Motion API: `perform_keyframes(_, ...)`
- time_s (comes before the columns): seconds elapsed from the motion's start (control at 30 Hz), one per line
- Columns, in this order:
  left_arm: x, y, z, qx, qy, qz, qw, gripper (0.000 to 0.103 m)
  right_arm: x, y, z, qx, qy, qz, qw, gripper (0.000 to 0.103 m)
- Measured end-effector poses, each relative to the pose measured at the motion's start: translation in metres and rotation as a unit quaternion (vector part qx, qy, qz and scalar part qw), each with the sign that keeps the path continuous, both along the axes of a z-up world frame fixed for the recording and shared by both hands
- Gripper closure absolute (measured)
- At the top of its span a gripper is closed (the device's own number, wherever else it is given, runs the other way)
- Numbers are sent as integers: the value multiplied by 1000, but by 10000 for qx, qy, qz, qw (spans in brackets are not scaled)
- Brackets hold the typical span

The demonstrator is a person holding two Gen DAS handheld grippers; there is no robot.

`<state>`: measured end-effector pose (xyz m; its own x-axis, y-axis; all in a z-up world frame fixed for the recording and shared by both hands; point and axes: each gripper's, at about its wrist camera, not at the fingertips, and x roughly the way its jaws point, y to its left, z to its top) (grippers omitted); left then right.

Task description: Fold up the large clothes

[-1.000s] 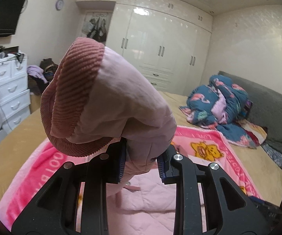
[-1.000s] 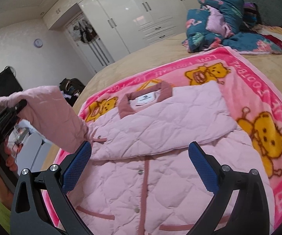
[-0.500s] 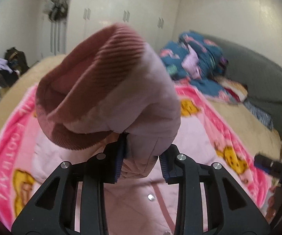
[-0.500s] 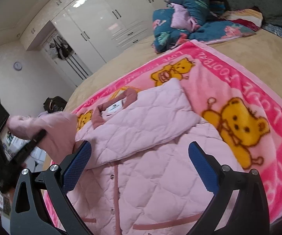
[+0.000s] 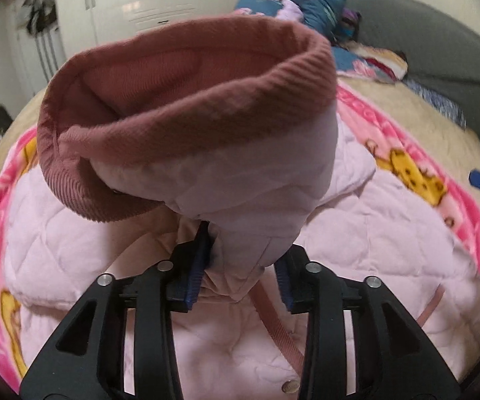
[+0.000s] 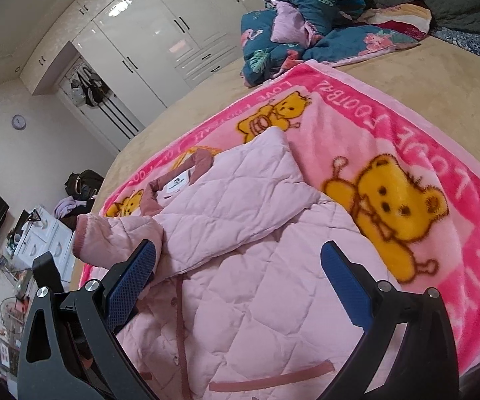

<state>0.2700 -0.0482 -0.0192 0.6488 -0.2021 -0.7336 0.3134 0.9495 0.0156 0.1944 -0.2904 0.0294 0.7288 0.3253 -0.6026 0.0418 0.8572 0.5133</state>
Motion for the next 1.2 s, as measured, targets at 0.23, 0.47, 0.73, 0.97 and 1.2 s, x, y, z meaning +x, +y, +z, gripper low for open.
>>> perform_keyframes(0.23, -1, -11, 12, -79, -115, -161, 9998, 41, 0, -10, -6, 42, 91, -124, 9999, 4)
perform_keyframes(0.47, -2, -21, 6, -277, 18, -309, 9991, 22, 2, -12, -11, 67, 138, -125, 9998, 4)
perform_keyframes(0.73, -11, -5, 15, -463, 33, -191, 9987, 12, 5, -8, -16, 94, 199, -65, 9997, 4)
perform_keyframes(0.97, -11, 42, 31, -402, -64, 524, 9978, 9, 19, 21, -30, 141, 347, 335, 9987, 4)
perform_keyframes(1.2, -8, 102, 32, -631, 52, 1344, 9889, 9, 47, 66, -59, 34, 605, 787, 9951, 4)
